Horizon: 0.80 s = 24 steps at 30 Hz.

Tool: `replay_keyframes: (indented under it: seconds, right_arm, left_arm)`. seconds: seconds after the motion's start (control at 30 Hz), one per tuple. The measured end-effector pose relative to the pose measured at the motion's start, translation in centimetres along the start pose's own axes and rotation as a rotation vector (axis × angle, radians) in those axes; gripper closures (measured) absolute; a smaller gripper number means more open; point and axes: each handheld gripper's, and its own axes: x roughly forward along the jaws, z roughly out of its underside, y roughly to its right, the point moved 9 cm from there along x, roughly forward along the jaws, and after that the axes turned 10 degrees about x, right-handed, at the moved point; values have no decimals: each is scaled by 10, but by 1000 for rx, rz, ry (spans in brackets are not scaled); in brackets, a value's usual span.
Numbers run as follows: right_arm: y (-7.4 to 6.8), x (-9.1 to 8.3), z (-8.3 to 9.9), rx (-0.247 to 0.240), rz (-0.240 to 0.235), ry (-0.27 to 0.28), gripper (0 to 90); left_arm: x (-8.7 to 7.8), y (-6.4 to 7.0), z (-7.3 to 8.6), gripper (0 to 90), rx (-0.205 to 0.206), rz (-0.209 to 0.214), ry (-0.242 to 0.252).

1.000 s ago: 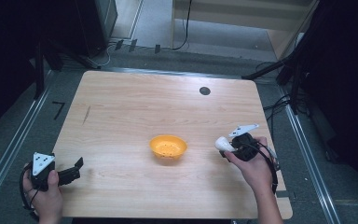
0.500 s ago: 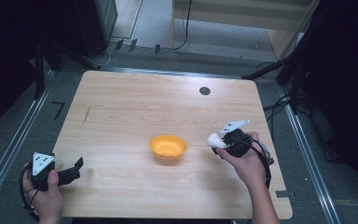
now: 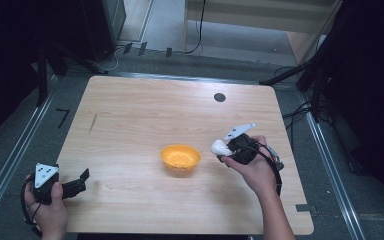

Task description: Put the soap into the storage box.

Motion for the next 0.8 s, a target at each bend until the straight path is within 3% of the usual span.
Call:
replay_keyframes:
  seconds: [0.8]
  right_arm:
    - [-28,8,-32,-138,-52,10,507]
  left_arm:
    - [0,0,0,0,1,1,-1]
